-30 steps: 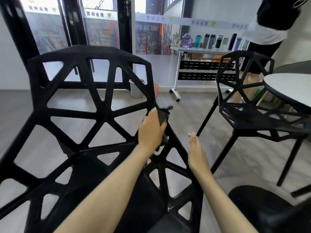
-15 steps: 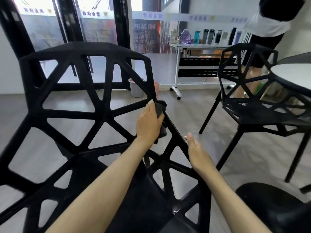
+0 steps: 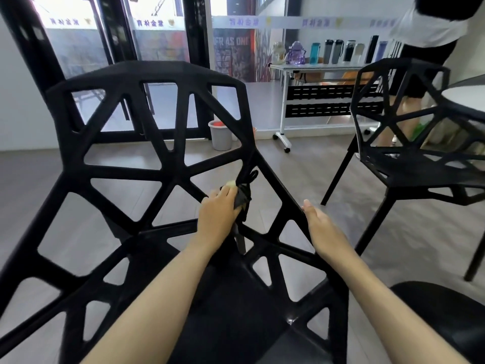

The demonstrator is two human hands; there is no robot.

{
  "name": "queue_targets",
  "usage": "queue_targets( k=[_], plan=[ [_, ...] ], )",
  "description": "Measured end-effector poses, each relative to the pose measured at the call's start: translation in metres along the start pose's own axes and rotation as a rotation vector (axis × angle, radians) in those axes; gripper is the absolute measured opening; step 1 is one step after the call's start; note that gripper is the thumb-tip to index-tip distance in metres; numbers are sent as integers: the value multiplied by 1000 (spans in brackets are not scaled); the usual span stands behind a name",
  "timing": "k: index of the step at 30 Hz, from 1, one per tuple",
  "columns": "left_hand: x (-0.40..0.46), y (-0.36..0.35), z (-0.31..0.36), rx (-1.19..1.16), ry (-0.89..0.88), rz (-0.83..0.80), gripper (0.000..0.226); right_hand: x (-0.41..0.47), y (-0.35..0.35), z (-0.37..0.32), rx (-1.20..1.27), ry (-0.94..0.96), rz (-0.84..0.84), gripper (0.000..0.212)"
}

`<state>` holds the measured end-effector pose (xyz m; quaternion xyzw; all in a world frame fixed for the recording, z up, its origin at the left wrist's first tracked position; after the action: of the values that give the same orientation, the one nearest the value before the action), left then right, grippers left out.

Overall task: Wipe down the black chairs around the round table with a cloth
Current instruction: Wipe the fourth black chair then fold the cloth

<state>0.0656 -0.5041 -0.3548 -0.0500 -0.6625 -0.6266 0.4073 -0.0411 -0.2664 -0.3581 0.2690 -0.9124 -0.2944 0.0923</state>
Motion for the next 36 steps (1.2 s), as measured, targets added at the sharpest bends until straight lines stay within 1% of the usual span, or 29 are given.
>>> queue_targets(
  k=[3,5,6,8,10,11,12,14,18,19,21,24,26,27,28,29,33,35,36],
  plan=[
    [-23,-11,-18,56,-13,-105,42,-5,1,-5,-5,-7,-6,67],
    [-18,-4,-13,70,-25,-157,43,-8,2,-7,1,-16,-3,69],
    [-10,4,-7,46,-24,-155,41,-8,2,-7,4,-19,-4,69],
    [18,26,11,-39,-27,-83,41,-9,2,-8,8,-12,-3,68],
    [61,51,37,-96,-46,47,48,-8,4,-9,6,-8,4,67],
    [81,63,51,-121,-38,99,48,-8,4,-10,5,-4,2,68],
    [97,71,63,-129,-19,114,45,-8,3,-11,6,3,-3,70],
    [110,69,75,-127,12,89,39,-8,3,-11,16,18,-3,72],
    [80,52,53,-276,42,118,38,-7,3,-9,18,24,1,72],
    [67,43,44,-273,46,104,37,-7,3,-8,9,21,4,73],
    [35,24,26,-195,41,45,34,-6,3,-8,-1,6,8,74],
    [-14,4,-2,-129,34,-83,37,-8,2,-9,-15,1,1,71],
    [-21,-1,-14,-121,39,-162,40,-10,3,-11,-22,3,0,70],
    [-17,0,-13,-84,21,-199,38,-11,3,-11,-22,-2,-4,70],
    [-9,6,-9,-26,-12,-202,36,-12,3,-11,-21,-8,-10,71],
    [0,16,-2,30,-43,-164,36,-14,3,-12,-14,-15,-14,71],
    [59,67,47,198,-184,138,53,-15,5,-13,20,-15,-12,70],
    [89,80,71,296,-248,224,53,-15,5,-12,22,-5,-5,70],
    [100,80,78,334,-263,236,51,-14,6,-12,20,-1,0,71]
  ],
)
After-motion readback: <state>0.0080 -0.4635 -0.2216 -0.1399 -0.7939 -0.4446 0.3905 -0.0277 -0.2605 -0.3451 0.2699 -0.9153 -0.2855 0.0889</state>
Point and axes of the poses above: each hand's wrist, its own x-axis towards the middle knuckle, its own y-axis out of the back of the hand, z = x × y, the point moved 8 cm from there along x, towards the middle knuckle, and after that the axes turned 1 degree about y, right-handed, at the moved point
